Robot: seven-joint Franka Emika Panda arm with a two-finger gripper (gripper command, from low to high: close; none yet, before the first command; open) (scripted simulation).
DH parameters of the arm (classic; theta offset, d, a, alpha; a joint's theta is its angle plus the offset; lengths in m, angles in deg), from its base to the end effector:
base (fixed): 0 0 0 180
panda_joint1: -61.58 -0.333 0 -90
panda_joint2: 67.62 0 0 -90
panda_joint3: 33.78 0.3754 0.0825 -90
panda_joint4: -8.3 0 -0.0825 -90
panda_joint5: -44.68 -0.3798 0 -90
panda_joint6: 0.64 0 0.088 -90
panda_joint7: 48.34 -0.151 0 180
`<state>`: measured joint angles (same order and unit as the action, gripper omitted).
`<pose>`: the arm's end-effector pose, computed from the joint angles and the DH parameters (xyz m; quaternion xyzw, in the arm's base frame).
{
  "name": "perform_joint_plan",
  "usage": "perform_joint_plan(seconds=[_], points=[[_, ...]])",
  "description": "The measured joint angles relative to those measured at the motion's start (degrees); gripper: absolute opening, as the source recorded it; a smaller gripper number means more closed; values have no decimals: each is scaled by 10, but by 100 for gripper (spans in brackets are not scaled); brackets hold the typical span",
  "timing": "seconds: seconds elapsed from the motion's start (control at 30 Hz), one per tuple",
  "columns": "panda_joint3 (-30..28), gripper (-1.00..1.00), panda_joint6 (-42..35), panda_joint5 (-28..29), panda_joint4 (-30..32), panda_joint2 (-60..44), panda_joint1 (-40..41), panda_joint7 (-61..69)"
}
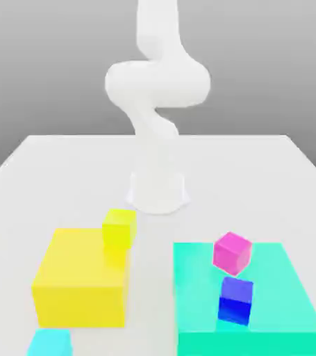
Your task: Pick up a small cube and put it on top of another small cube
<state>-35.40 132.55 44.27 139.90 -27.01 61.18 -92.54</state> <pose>0.3660 -0.0116 0.6947 -0.8600 0.3615 -0.3300 0.1440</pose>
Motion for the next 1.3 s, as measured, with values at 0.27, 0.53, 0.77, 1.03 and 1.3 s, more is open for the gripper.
perform_joint_plan(seconds=[0.27,0.53,0.77,1.03,1.3], points=[[-53,0,46,-21,-6,-169,-10,59],[-95,0,90,-57,-12,-336,-6,128],[-105,0,129,-85,-17,-481,24,185],[-102,0,190,-100,-27,-645,60,231],[-83,-100,233,-120,-39,-702,75,247]])
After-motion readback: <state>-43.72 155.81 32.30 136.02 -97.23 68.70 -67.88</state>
